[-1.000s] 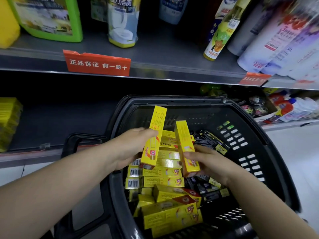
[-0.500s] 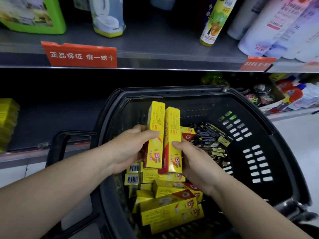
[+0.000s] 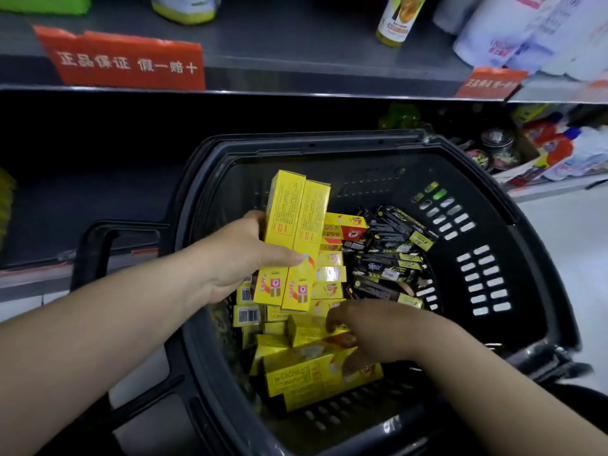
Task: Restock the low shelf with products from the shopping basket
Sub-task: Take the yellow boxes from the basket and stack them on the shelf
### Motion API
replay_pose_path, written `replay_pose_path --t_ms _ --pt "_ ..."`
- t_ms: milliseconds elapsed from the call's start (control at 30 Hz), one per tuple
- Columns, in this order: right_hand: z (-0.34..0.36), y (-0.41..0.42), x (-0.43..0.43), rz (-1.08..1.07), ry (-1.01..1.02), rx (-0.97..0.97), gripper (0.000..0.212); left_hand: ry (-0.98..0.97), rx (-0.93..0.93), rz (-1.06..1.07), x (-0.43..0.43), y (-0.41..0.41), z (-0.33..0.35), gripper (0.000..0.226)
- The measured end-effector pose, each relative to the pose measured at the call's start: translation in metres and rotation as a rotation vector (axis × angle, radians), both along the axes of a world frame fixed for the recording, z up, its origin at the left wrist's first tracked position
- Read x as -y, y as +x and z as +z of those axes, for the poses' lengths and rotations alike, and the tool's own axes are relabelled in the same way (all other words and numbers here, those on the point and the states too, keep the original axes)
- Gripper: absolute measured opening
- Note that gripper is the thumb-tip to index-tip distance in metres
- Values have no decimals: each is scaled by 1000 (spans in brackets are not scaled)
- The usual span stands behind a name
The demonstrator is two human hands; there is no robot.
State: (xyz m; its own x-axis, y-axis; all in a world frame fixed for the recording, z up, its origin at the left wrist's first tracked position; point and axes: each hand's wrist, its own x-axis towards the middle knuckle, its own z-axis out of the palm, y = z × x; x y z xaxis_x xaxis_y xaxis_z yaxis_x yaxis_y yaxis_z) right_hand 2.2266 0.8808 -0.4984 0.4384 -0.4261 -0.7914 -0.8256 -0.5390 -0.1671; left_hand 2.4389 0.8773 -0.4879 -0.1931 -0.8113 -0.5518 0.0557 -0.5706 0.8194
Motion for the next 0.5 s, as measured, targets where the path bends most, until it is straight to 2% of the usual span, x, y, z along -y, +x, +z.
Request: replay_pose_path --t_ms 100,200,300,333,400,433,500 --pt "-21 15 -15 93 -10 -28 60 1 -34 -20 0 0 0 44" --pt "-19 15 -7 138 -85 -17 55 18 -69 -15 -2 1 5 53" --pt "9 0 13 37 -143 87 32 27 -164 -23 -2 7 15 53" --pt "20 -6 20 -49 -169 159 25 20 -195 -22 -2 10 19 47" --pt "43 -15 26 -368 -181 366 25 -4 -254 8 -3 18 26 30" --pt "51 -16 25 -553 -145 502 29 -14 -273 28 -4 21 28 25" --pt "62 -8 15 -804 29 773 42 -25 -264 50 -6 25 32 32"
